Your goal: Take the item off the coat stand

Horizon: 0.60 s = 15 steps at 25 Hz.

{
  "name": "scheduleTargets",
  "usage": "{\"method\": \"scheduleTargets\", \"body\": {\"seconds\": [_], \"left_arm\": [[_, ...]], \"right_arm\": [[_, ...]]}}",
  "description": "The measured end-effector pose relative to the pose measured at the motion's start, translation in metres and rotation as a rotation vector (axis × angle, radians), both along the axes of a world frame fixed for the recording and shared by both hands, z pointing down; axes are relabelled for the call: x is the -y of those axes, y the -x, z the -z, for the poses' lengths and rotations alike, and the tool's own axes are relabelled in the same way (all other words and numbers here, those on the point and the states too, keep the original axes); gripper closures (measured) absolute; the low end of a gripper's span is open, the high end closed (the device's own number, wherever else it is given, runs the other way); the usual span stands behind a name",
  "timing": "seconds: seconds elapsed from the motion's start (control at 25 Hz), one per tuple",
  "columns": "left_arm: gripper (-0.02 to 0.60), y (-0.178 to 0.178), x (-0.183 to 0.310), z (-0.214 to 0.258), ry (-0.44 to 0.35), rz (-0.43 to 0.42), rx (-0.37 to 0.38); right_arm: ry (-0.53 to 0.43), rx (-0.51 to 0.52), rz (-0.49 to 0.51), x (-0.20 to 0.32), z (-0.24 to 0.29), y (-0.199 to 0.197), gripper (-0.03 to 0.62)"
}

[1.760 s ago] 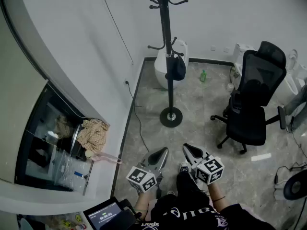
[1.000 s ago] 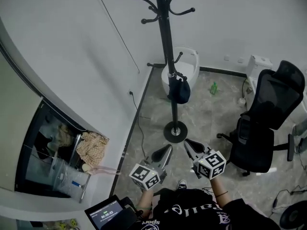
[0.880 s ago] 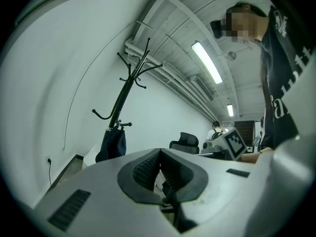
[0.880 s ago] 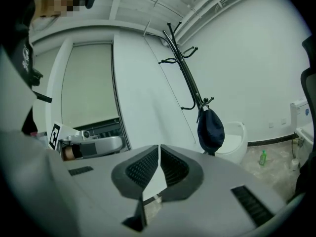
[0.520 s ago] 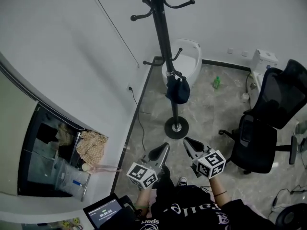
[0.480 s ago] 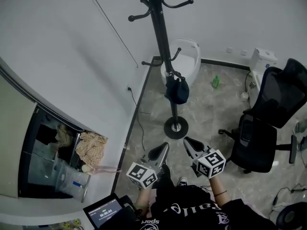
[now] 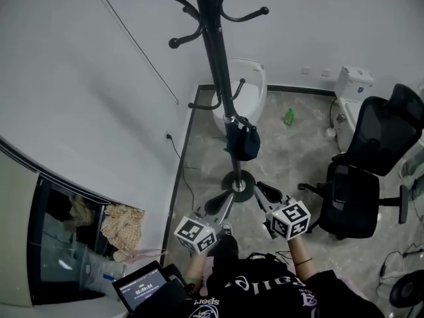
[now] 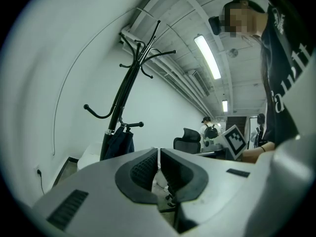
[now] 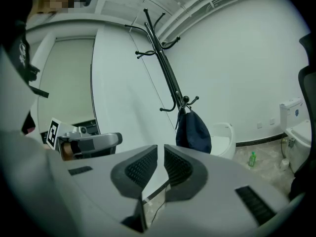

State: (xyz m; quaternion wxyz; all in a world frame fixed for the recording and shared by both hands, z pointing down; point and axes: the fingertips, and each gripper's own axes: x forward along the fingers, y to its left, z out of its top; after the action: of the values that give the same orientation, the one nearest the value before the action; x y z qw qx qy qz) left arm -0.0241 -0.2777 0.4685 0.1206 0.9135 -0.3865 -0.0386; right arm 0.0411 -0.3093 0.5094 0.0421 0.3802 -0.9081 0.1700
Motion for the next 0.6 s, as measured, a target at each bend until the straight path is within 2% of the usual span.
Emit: {"method": "scheduleTargets", "body": {"seconds": [0.32,0.44,0.6], "left_arm": [[0.577,0.022,0.063,0.014,-0.031,-0.102,0.005],[0.577,0.028,0.080,0.008,-0.026,-0.139,0.010],[0.577,0.032,0.099,0.000,-0.015,-0.191,0.001]], "right_arm": [[0.002,-0.078,-0.091,0.064,0.000,0.025,0.555],[-0.017,-0.120,-0.120,0.085,-0.004,0.031,0.500],[-0.020,-0.166,-0.176,0.113,-0.012,0.033,0.465]]}}
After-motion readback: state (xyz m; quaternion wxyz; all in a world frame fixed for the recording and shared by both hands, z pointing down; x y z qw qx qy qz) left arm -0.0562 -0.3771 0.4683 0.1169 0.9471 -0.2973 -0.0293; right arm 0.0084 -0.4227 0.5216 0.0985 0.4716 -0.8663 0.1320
